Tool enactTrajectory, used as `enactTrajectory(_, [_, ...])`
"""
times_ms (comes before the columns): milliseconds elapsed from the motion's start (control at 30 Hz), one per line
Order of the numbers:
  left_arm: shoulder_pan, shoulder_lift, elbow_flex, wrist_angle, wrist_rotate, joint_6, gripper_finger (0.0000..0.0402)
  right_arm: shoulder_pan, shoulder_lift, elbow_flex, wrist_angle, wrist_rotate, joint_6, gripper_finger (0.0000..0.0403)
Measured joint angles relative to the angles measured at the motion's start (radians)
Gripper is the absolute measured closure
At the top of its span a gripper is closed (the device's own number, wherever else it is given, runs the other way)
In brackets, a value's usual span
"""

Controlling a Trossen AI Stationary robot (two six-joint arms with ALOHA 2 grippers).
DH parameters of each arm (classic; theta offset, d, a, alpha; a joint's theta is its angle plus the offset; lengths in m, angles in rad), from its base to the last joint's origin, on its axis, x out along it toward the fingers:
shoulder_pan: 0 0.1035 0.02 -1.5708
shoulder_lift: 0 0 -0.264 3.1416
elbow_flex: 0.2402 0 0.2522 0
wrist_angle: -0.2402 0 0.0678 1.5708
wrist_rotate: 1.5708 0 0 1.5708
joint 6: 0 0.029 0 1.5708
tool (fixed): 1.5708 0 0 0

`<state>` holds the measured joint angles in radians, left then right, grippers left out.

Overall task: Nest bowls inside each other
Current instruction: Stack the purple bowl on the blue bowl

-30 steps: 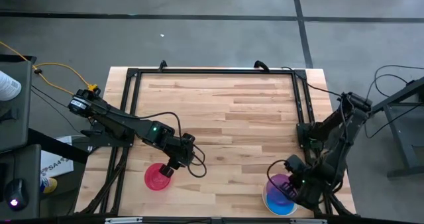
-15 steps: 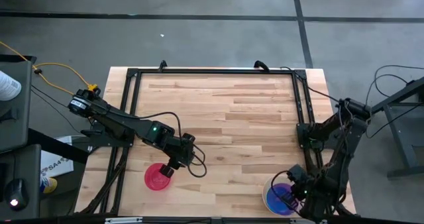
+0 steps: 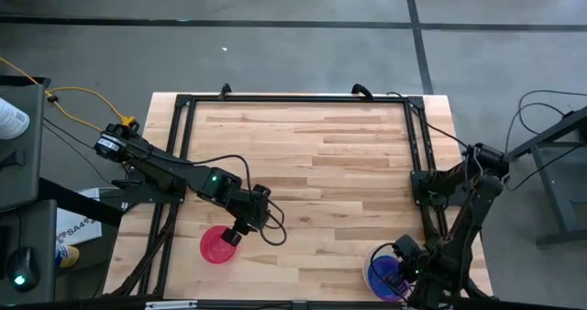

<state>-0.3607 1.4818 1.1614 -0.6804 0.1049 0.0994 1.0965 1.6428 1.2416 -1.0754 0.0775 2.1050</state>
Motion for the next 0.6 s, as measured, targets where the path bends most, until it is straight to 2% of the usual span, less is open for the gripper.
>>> enactTrajectory(333, [0.0,0.0,0.0,0.0,0.001,0.0,0.0238,0.01,0.0,-0.106,0.171,-0.001,0.03,0.0399])
enactTrajectory(600, [0.0,0.0,0.0,0.002,0.001,0.0,0.0238,0.01,0.0,-0.115,0.164,-0.001,0.049,0.0371])
